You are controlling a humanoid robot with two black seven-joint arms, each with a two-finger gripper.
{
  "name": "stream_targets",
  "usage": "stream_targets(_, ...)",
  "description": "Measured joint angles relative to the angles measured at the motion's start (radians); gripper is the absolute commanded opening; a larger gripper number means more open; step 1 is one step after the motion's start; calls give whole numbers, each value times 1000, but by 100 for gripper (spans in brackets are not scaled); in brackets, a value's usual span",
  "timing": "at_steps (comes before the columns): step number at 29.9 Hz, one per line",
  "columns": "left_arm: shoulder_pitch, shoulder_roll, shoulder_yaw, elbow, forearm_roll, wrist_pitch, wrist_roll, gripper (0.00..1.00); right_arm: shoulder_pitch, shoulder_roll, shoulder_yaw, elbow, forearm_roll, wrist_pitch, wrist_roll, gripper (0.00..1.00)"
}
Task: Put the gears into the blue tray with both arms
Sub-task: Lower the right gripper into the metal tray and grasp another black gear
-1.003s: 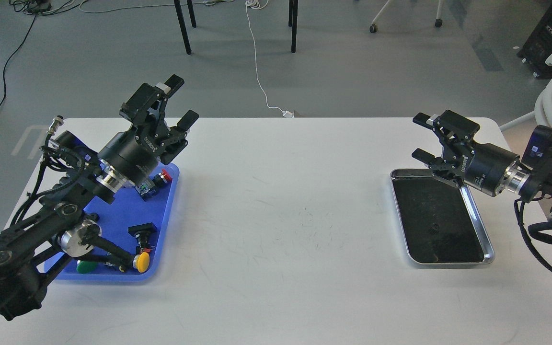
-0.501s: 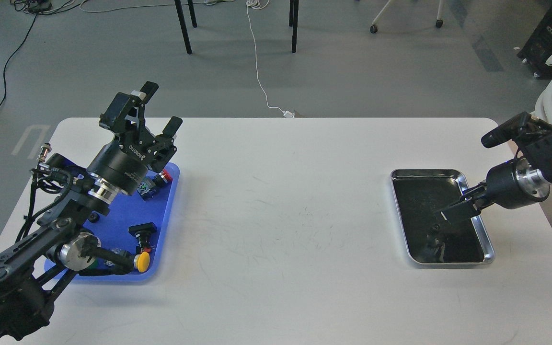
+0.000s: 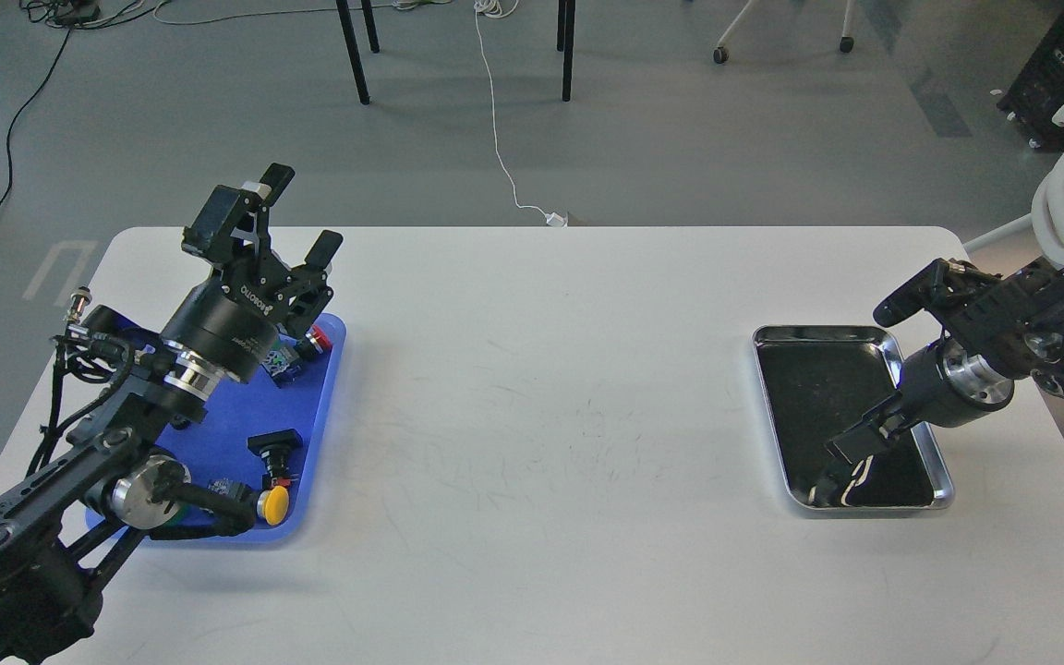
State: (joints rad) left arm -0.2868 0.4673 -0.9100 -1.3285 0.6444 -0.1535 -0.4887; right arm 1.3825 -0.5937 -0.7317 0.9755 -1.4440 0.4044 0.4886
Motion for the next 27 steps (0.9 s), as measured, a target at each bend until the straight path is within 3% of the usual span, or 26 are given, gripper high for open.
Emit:
stream_targets(10,0,-1,-1,0,0,0,0,98,-36,35,1,-41,2,-39,0,68)
stream_targets(18,2,-3,-1,0,0,0,0,98,-63,36,4,-60,4,-60,0,66)
stream_targets(23,3,-8,-1,0,0,0,0,98,-71,41,5,-66,4,-65,0,57)
stream_targets(27,3,-6,-1,0,0,0,0,98,-71,43,5,-68,4,-72,0,45)
